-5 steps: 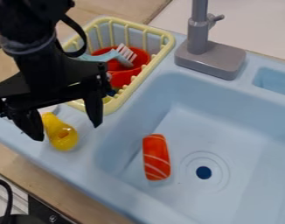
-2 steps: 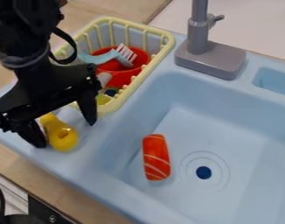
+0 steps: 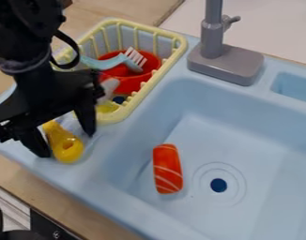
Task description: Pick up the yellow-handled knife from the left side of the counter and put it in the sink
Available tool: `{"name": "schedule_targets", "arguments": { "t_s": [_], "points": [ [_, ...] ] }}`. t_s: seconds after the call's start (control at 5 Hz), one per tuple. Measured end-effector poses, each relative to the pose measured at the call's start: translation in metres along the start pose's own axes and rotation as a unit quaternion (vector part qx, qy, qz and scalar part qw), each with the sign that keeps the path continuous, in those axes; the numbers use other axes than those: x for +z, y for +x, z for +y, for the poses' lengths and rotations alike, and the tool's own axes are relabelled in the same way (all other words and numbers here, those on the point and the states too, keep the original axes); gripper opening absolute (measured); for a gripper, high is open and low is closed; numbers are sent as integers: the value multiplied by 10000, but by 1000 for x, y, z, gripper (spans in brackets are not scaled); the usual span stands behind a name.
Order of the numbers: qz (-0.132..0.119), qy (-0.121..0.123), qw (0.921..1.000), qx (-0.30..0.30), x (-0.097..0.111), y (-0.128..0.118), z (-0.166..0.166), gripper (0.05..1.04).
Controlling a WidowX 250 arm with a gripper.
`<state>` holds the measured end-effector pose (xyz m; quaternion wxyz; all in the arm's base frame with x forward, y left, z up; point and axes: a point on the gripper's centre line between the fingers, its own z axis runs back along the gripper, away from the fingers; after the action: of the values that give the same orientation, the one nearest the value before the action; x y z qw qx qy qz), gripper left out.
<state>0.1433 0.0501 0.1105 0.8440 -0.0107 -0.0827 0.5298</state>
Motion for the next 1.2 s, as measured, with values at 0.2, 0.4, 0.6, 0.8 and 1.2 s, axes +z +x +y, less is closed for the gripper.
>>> {"name": "schedule_targets", "arguments": {
  "t_s": [0.2,0.4,0.6,0.8,1.2],
  "points": [
    [15,9,10000,32,0,1,2,469],
    [-43,-11,9999,-116,2,-1,3,331],
    [127,190,9993,-281,7,-9,6,328],
    [342,303,9979,-457,13,-15,8,328],
    [456,314,9968,-579,64,-33,13,328]
  ]
}}
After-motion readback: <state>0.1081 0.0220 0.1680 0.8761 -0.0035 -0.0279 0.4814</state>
